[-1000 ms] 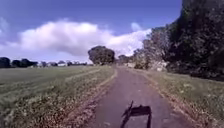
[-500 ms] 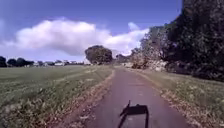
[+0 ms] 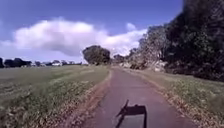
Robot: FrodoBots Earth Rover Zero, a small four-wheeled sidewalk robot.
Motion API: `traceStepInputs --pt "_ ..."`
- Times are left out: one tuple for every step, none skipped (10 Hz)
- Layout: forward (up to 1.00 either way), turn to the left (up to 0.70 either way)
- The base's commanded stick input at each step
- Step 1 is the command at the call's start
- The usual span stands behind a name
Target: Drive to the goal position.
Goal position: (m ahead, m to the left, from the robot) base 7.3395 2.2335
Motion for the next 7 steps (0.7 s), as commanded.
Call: traceStepInputs --pt "0.7 -0.01" --pt "0.7 -0.01" --pt "0.7 -0.01" --pt "0.7 -0.01" --pt "0.7 -0.01" --pt "0.7 -0.01" --pt "0.7 -0.01"
